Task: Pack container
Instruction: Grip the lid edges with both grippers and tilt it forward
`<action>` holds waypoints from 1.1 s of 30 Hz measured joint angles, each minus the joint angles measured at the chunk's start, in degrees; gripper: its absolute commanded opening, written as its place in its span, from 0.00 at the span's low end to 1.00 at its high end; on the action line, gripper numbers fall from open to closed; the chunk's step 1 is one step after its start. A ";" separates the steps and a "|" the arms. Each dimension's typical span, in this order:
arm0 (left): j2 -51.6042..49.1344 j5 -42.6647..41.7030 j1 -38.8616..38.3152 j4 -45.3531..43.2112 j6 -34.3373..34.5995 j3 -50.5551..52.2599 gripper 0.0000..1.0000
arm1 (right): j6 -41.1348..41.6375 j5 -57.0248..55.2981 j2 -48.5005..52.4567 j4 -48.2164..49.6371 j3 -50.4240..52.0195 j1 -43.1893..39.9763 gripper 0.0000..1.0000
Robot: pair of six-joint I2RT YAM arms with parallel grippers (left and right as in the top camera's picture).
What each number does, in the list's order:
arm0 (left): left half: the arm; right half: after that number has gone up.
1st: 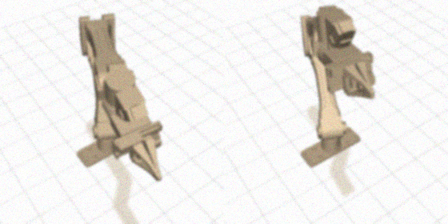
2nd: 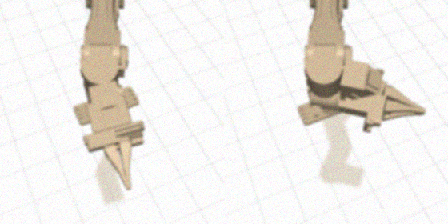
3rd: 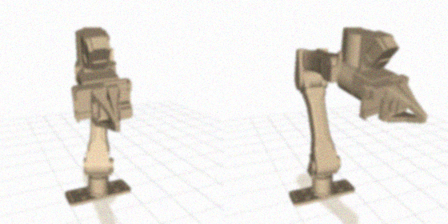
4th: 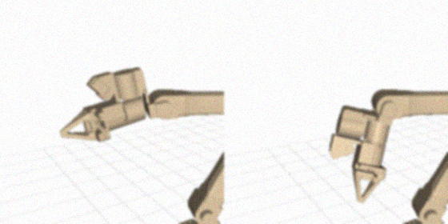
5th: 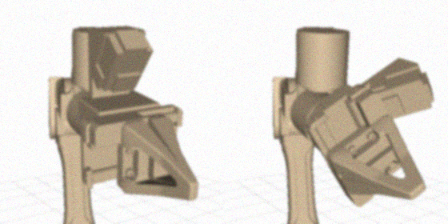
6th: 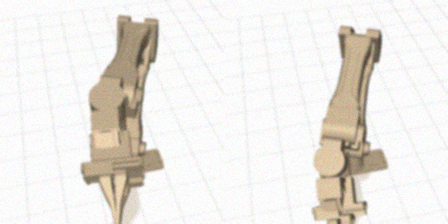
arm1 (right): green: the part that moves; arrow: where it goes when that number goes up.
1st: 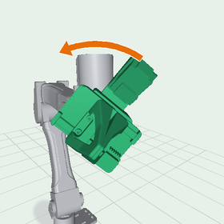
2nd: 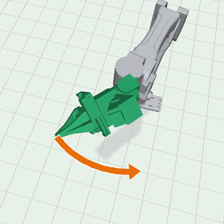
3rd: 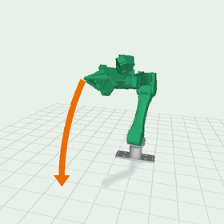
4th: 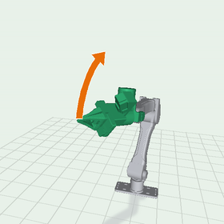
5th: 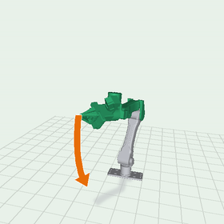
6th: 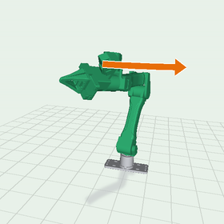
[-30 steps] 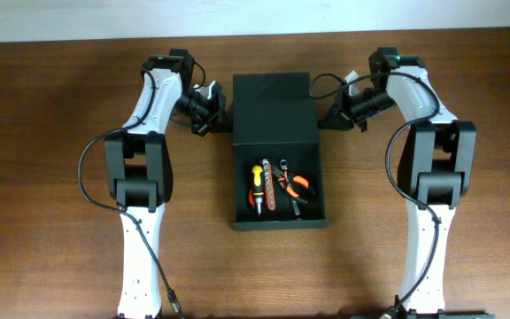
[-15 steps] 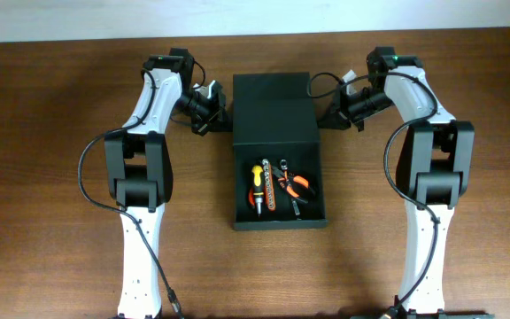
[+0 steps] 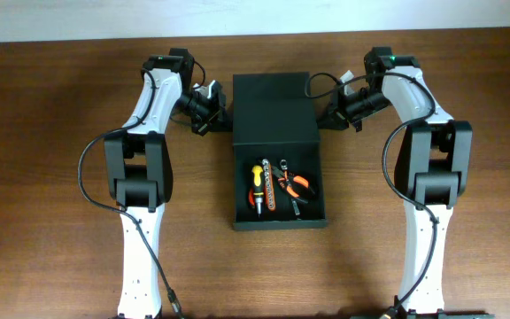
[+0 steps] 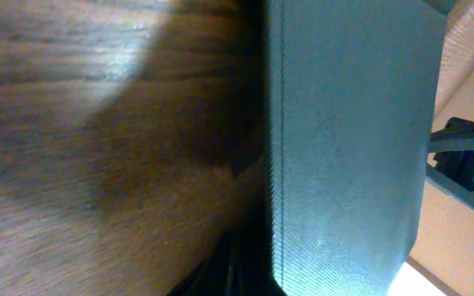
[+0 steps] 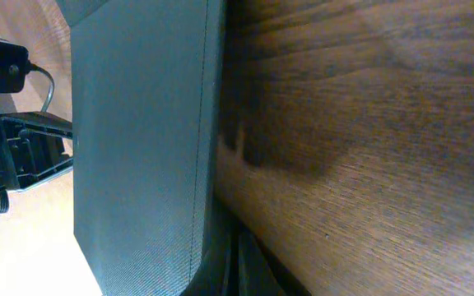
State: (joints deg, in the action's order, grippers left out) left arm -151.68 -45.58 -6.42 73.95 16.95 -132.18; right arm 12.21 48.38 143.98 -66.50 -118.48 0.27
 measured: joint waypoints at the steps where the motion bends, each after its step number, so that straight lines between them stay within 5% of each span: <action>1: 0.00 -0.09 0.00 -0.33 0.00 0.00 0.02 | 0.02 0.00 0.00 0.28 0.00 0.00 0.04; 17: 0.00 -2.99 0.22 -3.13 -2.51 0.00 0.02 | 0.02 5.62 0.04 4.83 0.02 -0.02 0.04; 33: 0.00 -18.53 0.44 -3.08 -12.87 0.00 0.02 | -0.44 22.69 0.11 6.78 0.02 -2.93 0.04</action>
State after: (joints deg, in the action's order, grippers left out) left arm -151.68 -64.12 -5.98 70.87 4.08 -132.18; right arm 11.77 71.07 144.09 -59.72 -118.45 -2.66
